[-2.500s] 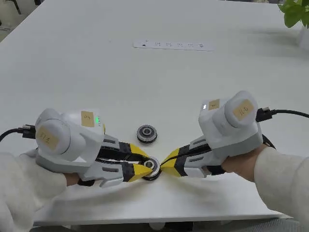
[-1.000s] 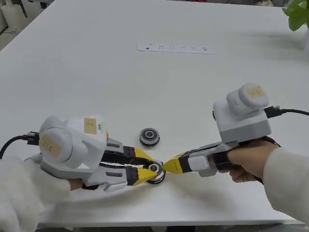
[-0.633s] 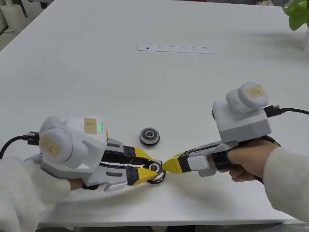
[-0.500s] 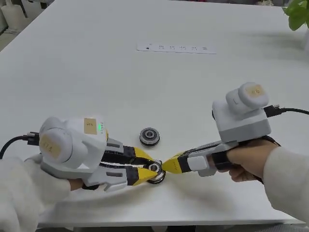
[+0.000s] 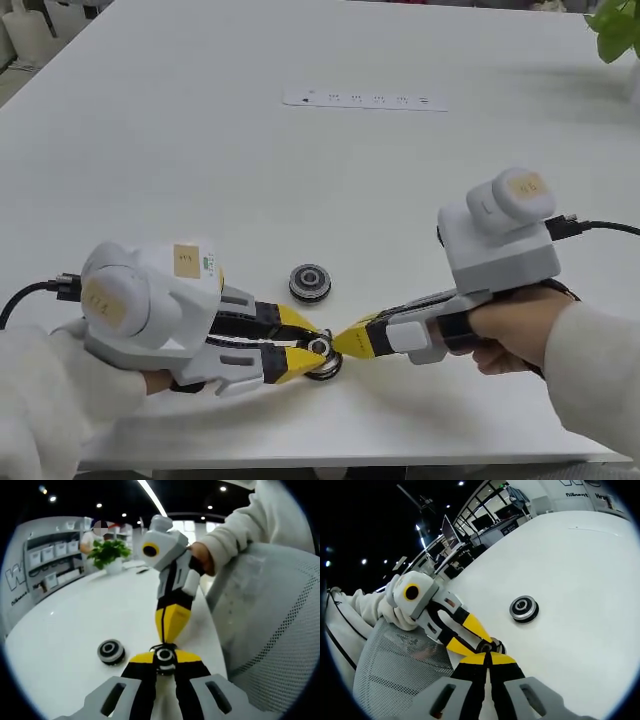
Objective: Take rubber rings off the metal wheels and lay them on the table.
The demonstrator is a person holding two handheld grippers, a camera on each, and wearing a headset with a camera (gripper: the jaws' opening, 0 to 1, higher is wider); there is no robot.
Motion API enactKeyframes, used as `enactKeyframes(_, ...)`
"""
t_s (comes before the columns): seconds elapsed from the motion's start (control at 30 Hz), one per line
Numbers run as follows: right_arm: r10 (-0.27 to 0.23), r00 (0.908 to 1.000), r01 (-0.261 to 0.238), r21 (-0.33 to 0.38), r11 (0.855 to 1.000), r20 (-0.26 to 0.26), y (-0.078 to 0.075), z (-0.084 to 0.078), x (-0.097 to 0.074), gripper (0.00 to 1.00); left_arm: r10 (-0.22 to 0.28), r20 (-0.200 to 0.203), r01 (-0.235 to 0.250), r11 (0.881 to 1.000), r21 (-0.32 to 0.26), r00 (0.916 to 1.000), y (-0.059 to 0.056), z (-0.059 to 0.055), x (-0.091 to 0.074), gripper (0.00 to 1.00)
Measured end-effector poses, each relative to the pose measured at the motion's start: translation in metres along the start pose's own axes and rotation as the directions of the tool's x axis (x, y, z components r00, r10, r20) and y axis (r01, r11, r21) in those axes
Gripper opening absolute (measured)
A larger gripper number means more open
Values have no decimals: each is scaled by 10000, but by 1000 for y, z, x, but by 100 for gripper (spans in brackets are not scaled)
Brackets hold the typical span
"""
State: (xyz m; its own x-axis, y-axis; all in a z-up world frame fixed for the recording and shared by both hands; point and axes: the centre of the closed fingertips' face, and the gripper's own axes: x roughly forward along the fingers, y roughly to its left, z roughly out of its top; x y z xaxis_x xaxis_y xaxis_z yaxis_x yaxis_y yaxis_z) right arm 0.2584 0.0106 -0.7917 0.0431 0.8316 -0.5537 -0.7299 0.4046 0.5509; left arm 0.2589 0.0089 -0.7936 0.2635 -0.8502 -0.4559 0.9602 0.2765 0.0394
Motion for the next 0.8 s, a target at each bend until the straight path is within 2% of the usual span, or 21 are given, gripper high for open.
enactKeyframes(0.3,229,9997,-228,-60,9997,56,5,2,0,0,3,0,-3,10000,-18,10000,0,0,0,14)
enactKeyframes(0.37,694,9948,-711,203,9973,746,15,15,0,0,6,-2,-6,10000,-18,10000,0,0,0,14)
enactKeyframes(0.4,663,9936,-695,317,9971,914,14,21,-2,0,9,-1,-9,10000,-21,10000,0,0,-1,14)
enactKeyframes(0.43,598,9949,-619,238,9978,817,12,20,-3,0,12,-1,-12,10000,-25,10000,0,0,-1,14)
enactKeyframes(0.47,371,9981,-367,-98,9993,485,7,14,-2,0,17,3,-17,10000,-36,10000,0,0,0,14)
enactKeyframes(0.5,273,9983,-262,-215,9994,512,6,13,-2,0,16,1,-16,10000,-25,10000,0,0,0,14)
enactKeyframes(0.6,305,9986,-310,104,9995,436,4,10,-1,0,36,-12,-36,10000,-62,10000,0,0,0,14)
enactKeyframes(0.8,136,9996,-137,53,9999,234,1,6,0,0,30,-139,-30,10000,-31,9999,0,0,0,14)
